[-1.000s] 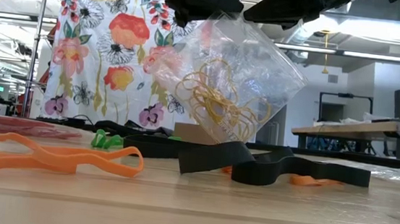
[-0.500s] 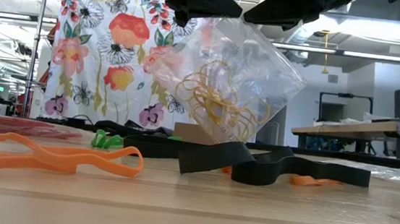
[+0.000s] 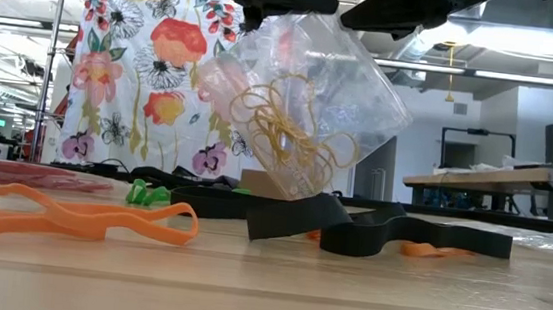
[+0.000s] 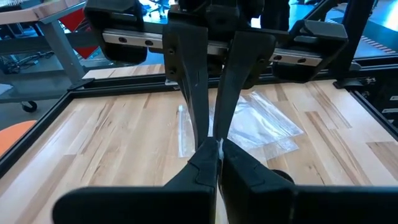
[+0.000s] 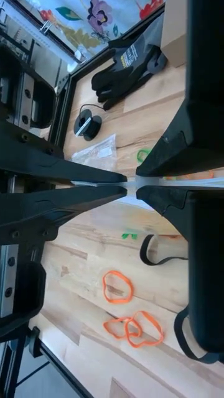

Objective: Sort rubber bands
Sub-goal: Close the transparent zip bag

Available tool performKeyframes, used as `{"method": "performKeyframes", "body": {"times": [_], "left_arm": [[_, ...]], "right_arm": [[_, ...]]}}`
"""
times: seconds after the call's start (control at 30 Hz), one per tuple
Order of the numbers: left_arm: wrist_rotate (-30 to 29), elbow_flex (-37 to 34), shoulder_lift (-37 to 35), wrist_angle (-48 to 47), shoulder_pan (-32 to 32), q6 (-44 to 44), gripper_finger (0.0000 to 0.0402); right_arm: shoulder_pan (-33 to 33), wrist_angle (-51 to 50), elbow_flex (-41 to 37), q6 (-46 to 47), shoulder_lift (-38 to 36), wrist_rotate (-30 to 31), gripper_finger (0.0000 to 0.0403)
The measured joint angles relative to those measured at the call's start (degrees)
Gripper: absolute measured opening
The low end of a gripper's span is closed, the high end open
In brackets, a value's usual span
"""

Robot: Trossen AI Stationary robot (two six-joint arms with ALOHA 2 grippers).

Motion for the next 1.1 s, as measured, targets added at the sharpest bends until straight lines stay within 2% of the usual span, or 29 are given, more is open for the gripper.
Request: {"method": "performKeyframes", "body": {"times": [0.63, 0.77, 1.1], "left_arm": [[0.46, 0.11, -0.58, 2.62, -1.17, 0.83, 0.0000], [-2.49, 0.17, -2.80, 1.37, -2.79, 1.68, 0.0000], [-14.20, 0.22, -6.22, -2.22, -8.17, 5.20, 0.0000]], "right_arm": [[-0.04, -4.34, 0.95, 1.73, 0.13, 0.33, 0.0017], [-0.07, -4.73, 0.93, 2.20, 0.14, 0.44, 0.0017], [-0.07, -5.07, 0.91, 2.27, 0.17, 0.44, 0.0017]]}}
